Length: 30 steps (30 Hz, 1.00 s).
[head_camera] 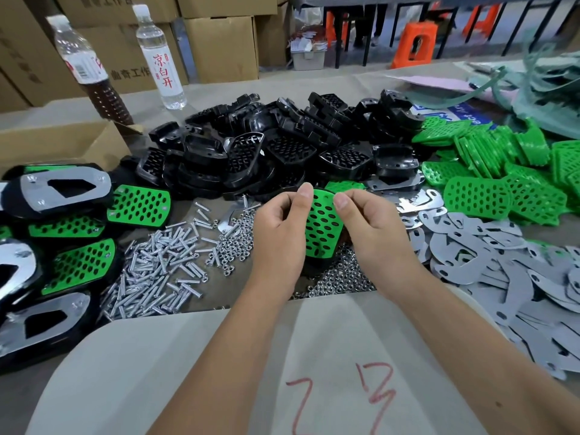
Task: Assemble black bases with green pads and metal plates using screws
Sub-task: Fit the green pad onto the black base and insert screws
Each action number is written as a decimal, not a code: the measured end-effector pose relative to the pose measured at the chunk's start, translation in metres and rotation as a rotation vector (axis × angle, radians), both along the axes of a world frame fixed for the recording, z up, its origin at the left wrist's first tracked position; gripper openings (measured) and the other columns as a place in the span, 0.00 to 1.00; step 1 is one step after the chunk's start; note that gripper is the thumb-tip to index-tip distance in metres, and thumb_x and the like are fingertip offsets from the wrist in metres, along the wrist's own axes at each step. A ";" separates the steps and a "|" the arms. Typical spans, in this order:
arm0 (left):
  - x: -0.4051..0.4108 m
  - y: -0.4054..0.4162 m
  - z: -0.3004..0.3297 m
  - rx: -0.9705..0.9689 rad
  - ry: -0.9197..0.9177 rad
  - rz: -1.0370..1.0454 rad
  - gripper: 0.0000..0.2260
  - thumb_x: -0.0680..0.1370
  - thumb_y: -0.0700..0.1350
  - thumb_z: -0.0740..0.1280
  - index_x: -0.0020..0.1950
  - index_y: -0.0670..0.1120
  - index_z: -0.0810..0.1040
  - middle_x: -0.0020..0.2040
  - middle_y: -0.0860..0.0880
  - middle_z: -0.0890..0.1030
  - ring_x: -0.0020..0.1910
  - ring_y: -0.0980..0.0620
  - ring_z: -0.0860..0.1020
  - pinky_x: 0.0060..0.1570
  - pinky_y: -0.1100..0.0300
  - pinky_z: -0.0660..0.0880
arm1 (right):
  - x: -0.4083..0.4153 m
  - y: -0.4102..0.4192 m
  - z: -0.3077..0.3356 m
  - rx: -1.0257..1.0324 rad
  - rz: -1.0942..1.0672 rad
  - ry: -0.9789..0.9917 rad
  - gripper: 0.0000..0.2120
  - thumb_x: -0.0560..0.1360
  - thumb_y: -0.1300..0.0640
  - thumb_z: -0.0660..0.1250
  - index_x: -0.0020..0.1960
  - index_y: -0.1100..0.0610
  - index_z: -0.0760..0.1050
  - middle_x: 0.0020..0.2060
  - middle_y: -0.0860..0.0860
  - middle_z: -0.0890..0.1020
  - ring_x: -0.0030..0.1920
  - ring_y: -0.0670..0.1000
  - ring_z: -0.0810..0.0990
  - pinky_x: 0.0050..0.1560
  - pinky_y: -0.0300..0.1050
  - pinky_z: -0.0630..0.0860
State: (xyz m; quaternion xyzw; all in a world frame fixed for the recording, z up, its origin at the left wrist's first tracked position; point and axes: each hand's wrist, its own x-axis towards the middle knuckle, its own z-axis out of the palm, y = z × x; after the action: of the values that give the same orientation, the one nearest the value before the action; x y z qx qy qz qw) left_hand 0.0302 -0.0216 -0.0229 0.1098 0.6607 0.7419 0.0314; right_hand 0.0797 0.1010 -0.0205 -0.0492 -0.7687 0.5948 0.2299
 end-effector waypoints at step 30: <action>-0.009 -0.017 0.004 0.260 -0.290 -0.250 0.07 0.71 0.46 0.75 0.44 0.44 0.87 0.49 0.40 0.88 0.46 0.45 0.87 0.43 0.52 0.84 | 0.000 0.011 -0.001 -0.410 0.133 -0.003 0.12 0.80 0.48 0.66 0.49 0.54 0.83 0.43 0.55 0.85 0.42 0.55 0.81 0.32 0.43 0.74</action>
State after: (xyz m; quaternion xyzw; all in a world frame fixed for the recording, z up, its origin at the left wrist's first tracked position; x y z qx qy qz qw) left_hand 0.0211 -0.0387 -0.0185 0.0863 0.5294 0.8191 0.2033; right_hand 0.0798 0.1118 -0.0211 -0.0451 -0.6336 0.7525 0.1739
